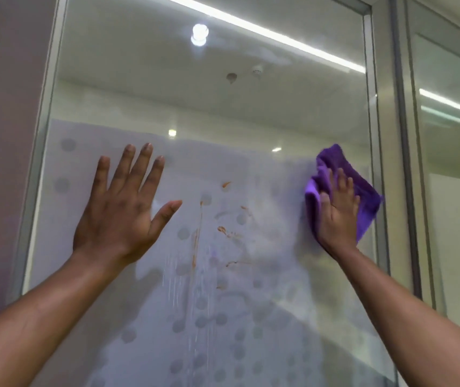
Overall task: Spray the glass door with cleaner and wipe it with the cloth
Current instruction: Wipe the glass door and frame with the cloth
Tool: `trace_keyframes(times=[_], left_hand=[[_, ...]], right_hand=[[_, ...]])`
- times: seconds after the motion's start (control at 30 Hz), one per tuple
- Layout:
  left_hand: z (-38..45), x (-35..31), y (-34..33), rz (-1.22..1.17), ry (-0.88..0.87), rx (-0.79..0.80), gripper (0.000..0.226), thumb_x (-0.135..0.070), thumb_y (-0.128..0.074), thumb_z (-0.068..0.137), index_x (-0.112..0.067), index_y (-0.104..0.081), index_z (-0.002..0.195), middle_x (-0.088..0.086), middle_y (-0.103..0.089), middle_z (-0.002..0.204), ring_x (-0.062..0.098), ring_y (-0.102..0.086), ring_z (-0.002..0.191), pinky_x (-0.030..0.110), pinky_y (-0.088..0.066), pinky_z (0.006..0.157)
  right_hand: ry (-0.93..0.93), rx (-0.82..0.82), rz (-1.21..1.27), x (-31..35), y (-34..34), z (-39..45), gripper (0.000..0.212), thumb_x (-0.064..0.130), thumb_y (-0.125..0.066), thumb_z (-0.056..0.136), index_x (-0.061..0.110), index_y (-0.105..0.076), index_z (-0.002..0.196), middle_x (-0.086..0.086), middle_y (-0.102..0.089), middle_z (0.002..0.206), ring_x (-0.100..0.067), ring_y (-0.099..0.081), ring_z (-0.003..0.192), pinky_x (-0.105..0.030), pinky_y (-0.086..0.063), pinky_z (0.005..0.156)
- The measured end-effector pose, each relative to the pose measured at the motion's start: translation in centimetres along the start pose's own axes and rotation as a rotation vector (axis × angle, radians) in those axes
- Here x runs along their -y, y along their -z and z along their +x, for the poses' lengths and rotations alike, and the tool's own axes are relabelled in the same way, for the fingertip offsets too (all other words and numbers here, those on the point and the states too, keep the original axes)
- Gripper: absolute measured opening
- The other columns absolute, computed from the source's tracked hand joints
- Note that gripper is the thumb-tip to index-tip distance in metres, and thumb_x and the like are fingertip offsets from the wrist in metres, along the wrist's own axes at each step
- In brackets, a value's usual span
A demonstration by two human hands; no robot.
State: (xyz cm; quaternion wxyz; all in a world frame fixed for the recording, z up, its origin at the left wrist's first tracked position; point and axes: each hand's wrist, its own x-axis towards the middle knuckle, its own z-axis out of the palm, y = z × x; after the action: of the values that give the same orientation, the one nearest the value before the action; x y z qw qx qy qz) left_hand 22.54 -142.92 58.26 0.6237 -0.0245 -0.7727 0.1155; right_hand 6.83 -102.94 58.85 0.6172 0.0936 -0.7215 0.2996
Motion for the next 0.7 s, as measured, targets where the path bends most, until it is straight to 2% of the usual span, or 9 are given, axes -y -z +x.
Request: trace_keyframes(times=[0.1, 0.17, 0.23, 0.37, 0.43, 0.47, 0.6, 0.63, 0.7], left_hand=[[0.0, -0.1, 0.0, 0.002, 0.006, 0.003, 0.084, -0.071, -0.007, 0.105, -0.018, -0.008, 0.170, 0.006, 0.001, 0.179, 0.026, 0.003, 0.166, 0.059, -0.005, 0.133], [0.0, -0.1, -0.1, -0.002, 0.004, -0.003, 0.084, -0.070, -0.008, 0.105, -0.018, -0.008, 0.170, 0.006, 0.001, 0.179, 0.026, 0.003, 0.166, 0.059, -0.005, 0.133], [0.0, -0.1, -0.2, -0.002, 0.004, -0.006, 0.084, -0.070, -0.007, 0.105, -0.018, -0.008, 0.170, 0.006, 0.001, 0.179, 0.026, 0.003, 0.166, 0.059, -0.005, 0.133], [-0.1, 0.1, -0.3, -0.004, -0.003, -0.007, 0.084, -0.071, -0.006, 0.105, -0.018, -0.006, 0.170, 0.006, 0.003, 0.179, 0.025, 0.005, 0.166, 0.058, -0.003, 0.133], [-0.1, 0.1, -0.3, -0.006, -0.002, -0.010, 0.084, -0.071, -0.005, 0.105, -0.018, -0.006, 0.170, 0.006, 0.003, 0.179, 0.026, 0.005, 0.166, 0.058, -0.002, 0.133], [-0.1, 0.1, -0.3, -0.004, -0.002, -0.011, 0.084, -0.071, -0.005, 0.105, -0.018, -0.006, 0.170, 0.006, 0.003, 0.179, 0.026, 0.005, 0.166, 0.058, -0.002, 0.133], [-0.1, -0.4, -0.3, -0.005, 0.005, -0.018, 0.084, -0.071, -0.008, 0.105, -0.016, -0.010, 0.170, 0.009, 0.000, 0.179, 0.029, 0.002, 0.166, 0.060, -0.001, 0.133], [-0.2, -0.4, -0.3, -0.002, 0.006, -0.021, 0.084, -0.070, -0.009, 0.105, -0.016, -0.011, 0.170, 0.009, -0.002, 0.179, 0.029, 0.002, 0.166, 0.060, 0.000, 0.132], [-0.2, -0.4, -0.2, -0.003, 0.005, -0.025, 0.084, -0.070, -0.009, 0.105, -0.015, -0.012, 0.170, 0.010, -0.003, 0.179, 0.030, 0.001, 0.166, 0.061, 0.001, 0.132]], right_hand=[[-0.487, -0.101, 0.041, 2.4, -0.4, -0.2, 0.056, 0.040, -0.024, 0.114, 0.028, -0.013, 0.168, 0.001, -0.011, 0.178, -0.027, -0.005, 0.164, -0.061, -0.004, 0.129], [-0.525, -0.100, 0.039, 5.3, -1.1, -0.9, 0.056, 0.041, -0.023, 0.114, 0.031, -0.011, 0.168, 0.003, -0.006, 0.178, -0.028, -0.002, 0.165, -0.062, -0.001, 0.128], [-0.284, -0.076, -0.003, 7.3, -2.0, -2.7, 0.058, 0.043, -0.025, 0.113, 0.031, -0.011, 0.168, 0.003, -0.005, 0.178, -0.028, -0.002, 0.165, -0.060, 0.000, 0.128], [0.440, 0.157, -0.072, 4.5, -1.1, -5.6, 0.060, 0.038, -0.028, 0.109, 0.028, -0.020, 0.168, 0.004, -0.008, 0.177, -0.027, -0.002, 0.165, -0.052, 0.005, 0.130], [0.528, 0.172, -0.106, 0.3, 0.0, -5.3, 0.058, 0.034, -0.030, 0.110, 0.026, -0.023, 0.167, 0.001, -0.014, 0.176, -0.026, -0.006, 0.165, -0.054, -0.001, 0.132], [0.405, 0.136, -0.086, -1.6, 0.2, -5.4, 0.058, 0.033, -0.030, 0.110, 0.026, -0.022, 0.167, 0.001, -0.015, 0.176, -0.025, -0.007, 0.164, -0.055, -0.003, 0.131], [-0.509, -0.118, 0.021, -1.4, -0.4, -7.1, 0.057, 0.034, -0.029, 0.114, 0.020, -0.017, 0.167, 0.000, -0.014, 0.177, -0.026, -0.009, 0.164, -0.061, -0.009, 0.128], [-0.612, -0.128, 0.004, 0.5, -0.8, -7.7, 0.056, 0.034, -0.028, 0.114, 0.023, -0.016, 0.168, 0.001, -0.013, 0.177, -0.027, -0.008, 0.164, -0.061, -0.009, 0.128], [-0.531, -0.112, -0.033, 4.2, -1.9, -9.9, 0.058, 0.043, -0.024, 0.113, 0.030, -0.014, 0.168, 0.002, -0.010, 0.178, -0.028, -0.007, 0.164, -0.060, -0.007, 0.127]])
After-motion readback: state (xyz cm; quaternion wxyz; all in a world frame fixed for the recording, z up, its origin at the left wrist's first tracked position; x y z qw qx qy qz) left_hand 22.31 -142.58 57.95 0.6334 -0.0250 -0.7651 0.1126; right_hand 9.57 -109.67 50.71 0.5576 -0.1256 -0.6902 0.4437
